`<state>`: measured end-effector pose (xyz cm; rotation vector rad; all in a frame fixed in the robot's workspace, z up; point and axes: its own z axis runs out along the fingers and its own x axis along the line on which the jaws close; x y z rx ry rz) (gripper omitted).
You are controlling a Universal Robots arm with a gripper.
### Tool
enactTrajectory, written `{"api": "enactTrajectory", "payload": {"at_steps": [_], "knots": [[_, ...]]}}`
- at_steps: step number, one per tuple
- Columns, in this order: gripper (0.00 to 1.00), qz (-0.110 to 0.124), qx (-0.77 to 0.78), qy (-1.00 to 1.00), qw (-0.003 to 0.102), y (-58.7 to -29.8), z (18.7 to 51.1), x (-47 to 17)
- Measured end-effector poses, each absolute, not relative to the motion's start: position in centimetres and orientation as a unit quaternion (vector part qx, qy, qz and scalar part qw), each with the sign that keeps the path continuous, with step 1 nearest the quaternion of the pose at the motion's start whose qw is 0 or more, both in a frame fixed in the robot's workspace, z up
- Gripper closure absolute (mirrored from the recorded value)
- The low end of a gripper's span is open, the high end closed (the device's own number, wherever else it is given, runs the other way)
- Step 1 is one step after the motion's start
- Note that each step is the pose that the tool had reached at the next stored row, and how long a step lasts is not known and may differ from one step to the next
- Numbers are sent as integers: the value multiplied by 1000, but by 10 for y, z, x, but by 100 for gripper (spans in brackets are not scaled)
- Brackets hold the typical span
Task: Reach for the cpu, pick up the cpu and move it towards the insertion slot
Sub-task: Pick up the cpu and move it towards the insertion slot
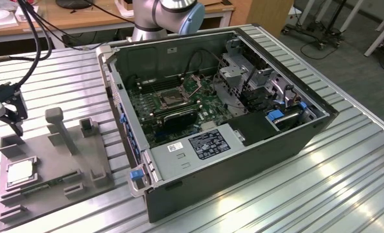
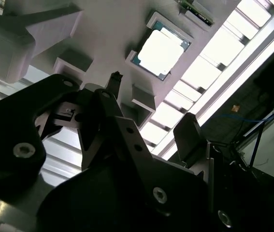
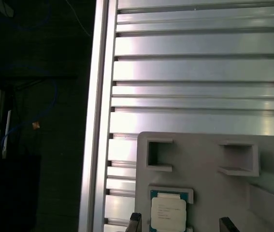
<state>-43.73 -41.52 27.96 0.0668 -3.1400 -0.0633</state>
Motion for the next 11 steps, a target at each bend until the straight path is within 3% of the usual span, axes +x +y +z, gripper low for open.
{"api": "enactTrajectory", "payload": {"at_steps": [11], "knots": [[29, -20, 49, -999, 1, -415, 274, -444]]}}
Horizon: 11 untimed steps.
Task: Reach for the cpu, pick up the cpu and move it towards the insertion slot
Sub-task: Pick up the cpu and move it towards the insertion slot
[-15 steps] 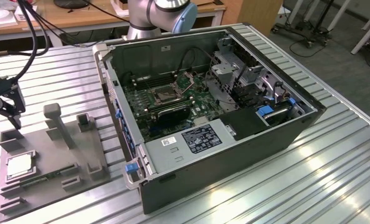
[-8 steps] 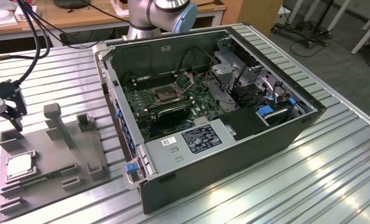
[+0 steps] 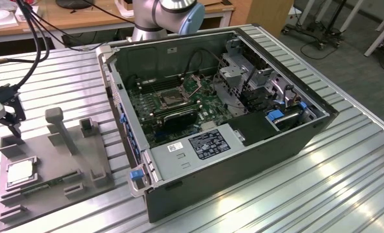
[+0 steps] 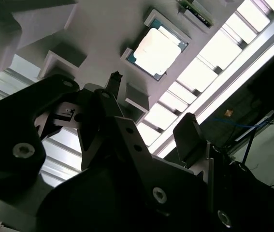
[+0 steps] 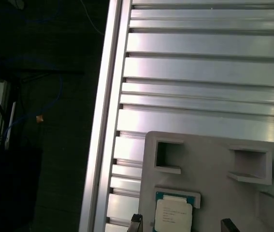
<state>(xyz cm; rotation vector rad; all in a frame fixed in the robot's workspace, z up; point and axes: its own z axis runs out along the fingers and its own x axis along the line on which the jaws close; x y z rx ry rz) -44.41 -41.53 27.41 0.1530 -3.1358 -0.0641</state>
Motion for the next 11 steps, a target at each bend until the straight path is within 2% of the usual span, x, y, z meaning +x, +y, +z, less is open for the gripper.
{"api": "enactTrajectory", "payload": {"at_steps": [11], "knots": [[29, -21, 49, -999, 0, -415, 272, -447]]}}
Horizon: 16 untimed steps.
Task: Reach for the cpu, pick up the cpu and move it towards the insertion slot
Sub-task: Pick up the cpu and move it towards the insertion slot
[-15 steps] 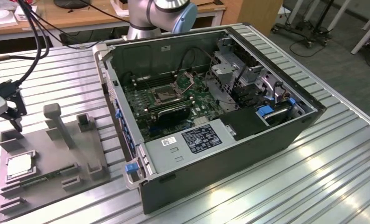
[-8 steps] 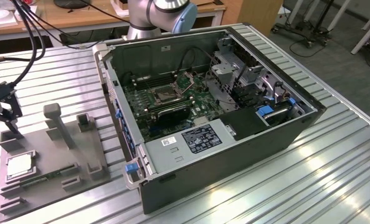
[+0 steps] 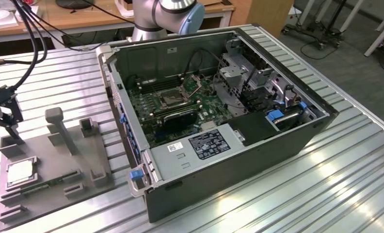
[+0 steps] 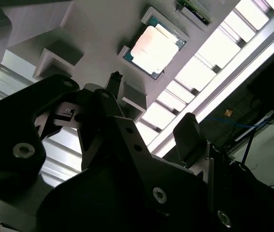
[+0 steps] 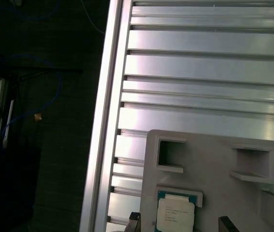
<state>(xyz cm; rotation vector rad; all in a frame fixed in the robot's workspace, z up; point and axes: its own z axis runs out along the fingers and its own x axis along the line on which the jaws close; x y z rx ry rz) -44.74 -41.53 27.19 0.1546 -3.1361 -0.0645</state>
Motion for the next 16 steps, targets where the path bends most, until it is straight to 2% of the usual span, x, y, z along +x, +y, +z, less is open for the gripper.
{"api": "enactTrajectory", "payload": {"at_steps": [16], "knots": [[29, -20, 50, -999, 1, -422, 251, -448]]}}
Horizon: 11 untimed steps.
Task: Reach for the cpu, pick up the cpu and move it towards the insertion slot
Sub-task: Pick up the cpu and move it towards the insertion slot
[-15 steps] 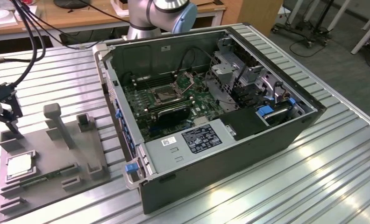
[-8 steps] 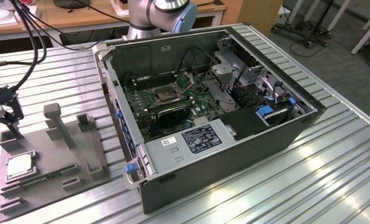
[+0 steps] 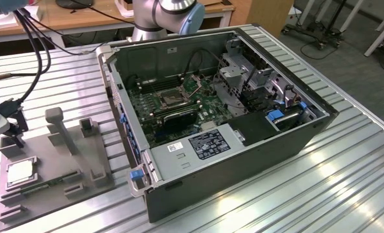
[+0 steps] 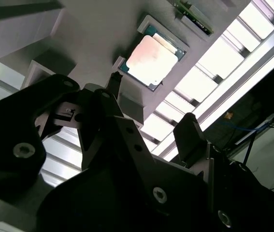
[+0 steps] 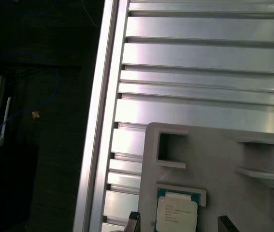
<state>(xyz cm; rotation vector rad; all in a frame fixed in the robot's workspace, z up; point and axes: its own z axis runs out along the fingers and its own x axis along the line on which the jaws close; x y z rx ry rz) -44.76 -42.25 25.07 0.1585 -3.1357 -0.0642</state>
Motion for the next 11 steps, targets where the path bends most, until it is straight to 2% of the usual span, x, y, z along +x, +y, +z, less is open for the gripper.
{"api": "enactTrajectory", "payload": {"at_steps": [11], "knots": [[29, -20, 51, -999, 1, -423, 248, -447]]}}
